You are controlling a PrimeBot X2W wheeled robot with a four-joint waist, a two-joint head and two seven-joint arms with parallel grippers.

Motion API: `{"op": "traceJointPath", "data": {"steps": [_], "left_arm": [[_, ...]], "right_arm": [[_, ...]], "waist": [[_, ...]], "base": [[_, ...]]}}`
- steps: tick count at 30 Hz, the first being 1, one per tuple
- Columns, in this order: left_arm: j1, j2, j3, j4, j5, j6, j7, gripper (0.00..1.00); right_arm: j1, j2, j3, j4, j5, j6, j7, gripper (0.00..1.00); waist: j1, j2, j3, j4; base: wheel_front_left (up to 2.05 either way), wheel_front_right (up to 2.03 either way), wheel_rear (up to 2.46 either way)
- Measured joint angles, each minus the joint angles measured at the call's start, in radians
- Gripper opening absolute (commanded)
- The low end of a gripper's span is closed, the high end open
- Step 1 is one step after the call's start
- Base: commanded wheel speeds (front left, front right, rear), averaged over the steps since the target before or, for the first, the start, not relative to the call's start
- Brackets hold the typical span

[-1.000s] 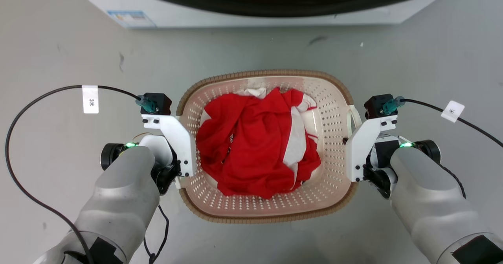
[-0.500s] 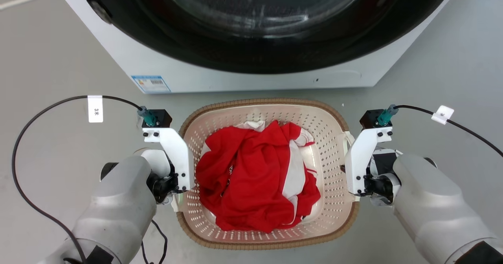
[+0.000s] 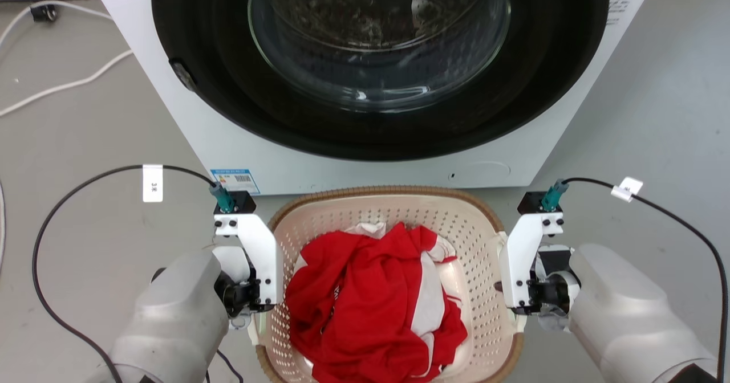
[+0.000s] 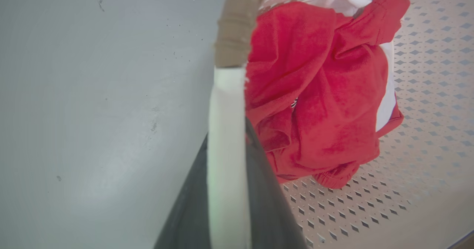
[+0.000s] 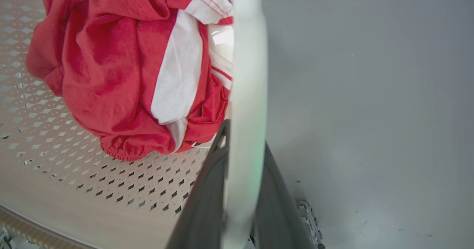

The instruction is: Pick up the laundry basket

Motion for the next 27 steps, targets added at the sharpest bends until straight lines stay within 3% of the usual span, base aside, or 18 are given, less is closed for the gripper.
{"op": "traceJointPath", "data": {"steps": [27], "left_arm": [[0.098, -0.009, -0.070, 0.005, -0.086, 0.000, 0.072, 0.00]], "right_arm": [[0.048, 0.017, 0.040, 0.079, 0.079, 0.000, 0.160, 0.00]], "waist": [[0.0000, 0.0000, -0.169, -0.012]], "base": [[0.00, 0.00, 0.00]]}}
